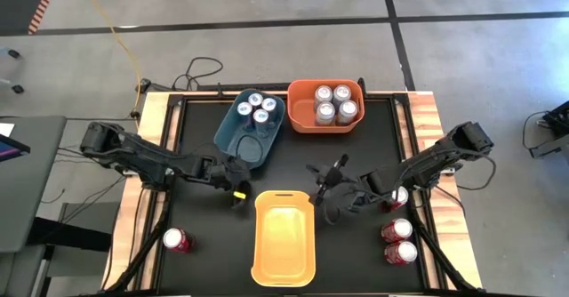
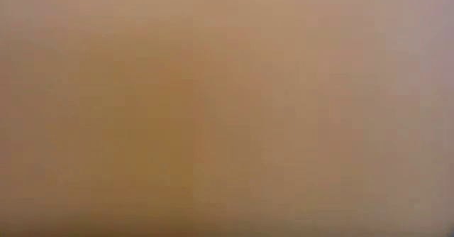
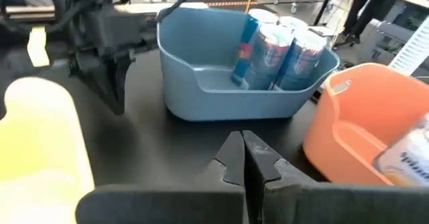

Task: Sort soda cans
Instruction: Adjust the blue bin

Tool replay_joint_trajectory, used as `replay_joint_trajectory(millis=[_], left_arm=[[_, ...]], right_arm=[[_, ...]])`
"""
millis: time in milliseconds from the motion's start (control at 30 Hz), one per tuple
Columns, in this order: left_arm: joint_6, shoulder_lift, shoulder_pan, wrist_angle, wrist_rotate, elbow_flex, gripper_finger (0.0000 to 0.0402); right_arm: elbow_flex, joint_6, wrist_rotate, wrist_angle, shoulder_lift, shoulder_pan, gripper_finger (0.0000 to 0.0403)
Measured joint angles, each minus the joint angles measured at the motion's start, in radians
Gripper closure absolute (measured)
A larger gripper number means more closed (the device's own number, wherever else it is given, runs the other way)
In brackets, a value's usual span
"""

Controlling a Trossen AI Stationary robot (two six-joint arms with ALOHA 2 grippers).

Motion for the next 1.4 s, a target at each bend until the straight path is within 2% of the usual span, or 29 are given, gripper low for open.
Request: replay_joint_trajectory(millis=[133, 333, 433, 833, 1167, 1400], left_arm=[[0.008, 0.057, 0.024, 0.071, 0.013, -0.001, 0.04], [0.025, 0.112, 0.066, 0.216, 0.013, -0.001, 0.04], [0.053, 0.137, 0.086, 0.27, 0.012, 0.005, 0.04], [0.103, 0.189, 0.143, 0.342, 0.019, 0.054, 0.04], [-0.017, 0.09, 0.111, 0.158, 0.054, 0.077, 0.0385], [-0.021, -0.012, 0.084, 0.073, -0.033, 0.079, 0.036]], right_arm=[[0.0, 0.058, 0.069, -0.139, -0.052, 0.016, 0.0394], [0.0, 0.354, 0.098, -0.531, -0.134, -0.005, 0.0394], [0.0, 0.445, 0.097, -0.63, -0.145, -0.025, 0.0394], [-0.001, 0.512, 0.098, -0.623, -0.051, -0.011, 0.0394], [-0.001, 0.72, 0.136, -0.845, -0.045, -0.011, 0.0394], [0.0, 0.72, 0.166, -0.874, -0.044, -0.011, 0.0395]])
